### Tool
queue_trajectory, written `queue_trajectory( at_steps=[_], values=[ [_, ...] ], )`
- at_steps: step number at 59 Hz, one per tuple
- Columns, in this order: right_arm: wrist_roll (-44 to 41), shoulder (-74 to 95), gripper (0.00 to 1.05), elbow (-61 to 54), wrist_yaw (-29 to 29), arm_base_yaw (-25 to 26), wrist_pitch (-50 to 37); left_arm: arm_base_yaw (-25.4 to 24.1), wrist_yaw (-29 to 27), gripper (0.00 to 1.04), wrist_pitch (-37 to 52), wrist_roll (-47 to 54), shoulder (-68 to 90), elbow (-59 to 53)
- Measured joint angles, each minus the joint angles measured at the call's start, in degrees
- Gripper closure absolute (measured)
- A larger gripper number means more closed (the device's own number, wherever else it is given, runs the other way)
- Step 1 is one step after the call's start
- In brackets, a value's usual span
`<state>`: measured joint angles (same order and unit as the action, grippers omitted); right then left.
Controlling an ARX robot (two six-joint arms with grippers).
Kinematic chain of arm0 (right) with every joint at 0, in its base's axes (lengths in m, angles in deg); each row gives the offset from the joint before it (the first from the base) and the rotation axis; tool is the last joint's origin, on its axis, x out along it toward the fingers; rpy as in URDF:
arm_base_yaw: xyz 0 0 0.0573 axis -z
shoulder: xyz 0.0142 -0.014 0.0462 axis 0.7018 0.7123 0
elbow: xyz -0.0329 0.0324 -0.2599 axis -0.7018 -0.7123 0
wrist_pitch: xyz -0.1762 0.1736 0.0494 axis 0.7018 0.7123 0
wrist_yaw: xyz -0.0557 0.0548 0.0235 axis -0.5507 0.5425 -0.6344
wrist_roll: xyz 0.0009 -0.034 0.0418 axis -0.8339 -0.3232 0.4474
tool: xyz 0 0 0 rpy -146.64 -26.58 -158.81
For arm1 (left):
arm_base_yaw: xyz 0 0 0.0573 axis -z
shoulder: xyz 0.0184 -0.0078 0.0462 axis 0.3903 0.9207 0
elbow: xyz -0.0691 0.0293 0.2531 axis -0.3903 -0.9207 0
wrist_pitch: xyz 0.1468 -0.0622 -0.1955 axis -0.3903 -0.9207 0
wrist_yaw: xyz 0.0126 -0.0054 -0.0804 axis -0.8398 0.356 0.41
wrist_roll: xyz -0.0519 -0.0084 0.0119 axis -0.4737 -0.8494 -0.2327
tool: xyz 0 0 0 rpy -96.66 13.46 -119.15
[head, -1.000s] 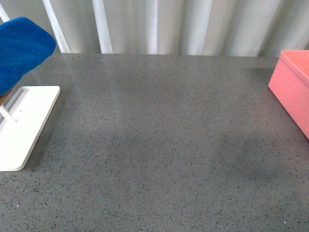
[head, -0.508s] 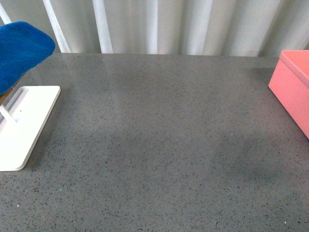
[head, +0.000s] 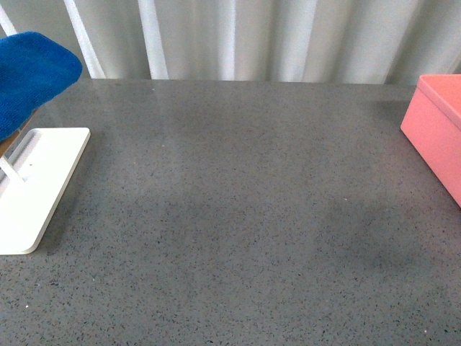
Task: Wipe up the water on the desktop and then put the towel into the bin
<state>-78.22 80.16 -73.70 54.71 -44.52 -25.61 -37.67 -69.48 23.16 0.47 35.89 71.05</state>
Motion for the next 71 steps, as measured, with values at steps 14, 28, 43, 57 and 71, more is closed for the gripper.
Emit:
queue_trajectory(
  at_steps=[14, 28, 43, 57, 71],
  values=[
    [0.02, 0.0, 0.07, 0.0, -0.02, 0.0, 0.0, 0.68, -0.9, 0.07, 1.09, 1.86, 0.87, -1.49],
    [0.02, 0.0, 0.07, 0.0, 0.0, 0.0, 0.0, 0.79, -1.66, 0.37, 2.16, 3.13, 0.96, -2.25],
    [0.02, 0.0, 0.07, 0.0, 0.0, 0.0, 0.0, 0.83, -1.44, 0.8, 2.32, 3.32, 0.96, -2.51],
    [0.02, 0.0, 0.07, 0.0, -0.02, 0.0, 0.0, 0.85, -1.7, 1.0, 1.51, 3.5, 0.96, -1.07],
    [0.02, 0.0, 0.07, 0.0, 0.0, 0.0, 0.0, 0.37, -1.2, 1.0, -2.75, 3.28, 0.42, 5.99]
  ],
)
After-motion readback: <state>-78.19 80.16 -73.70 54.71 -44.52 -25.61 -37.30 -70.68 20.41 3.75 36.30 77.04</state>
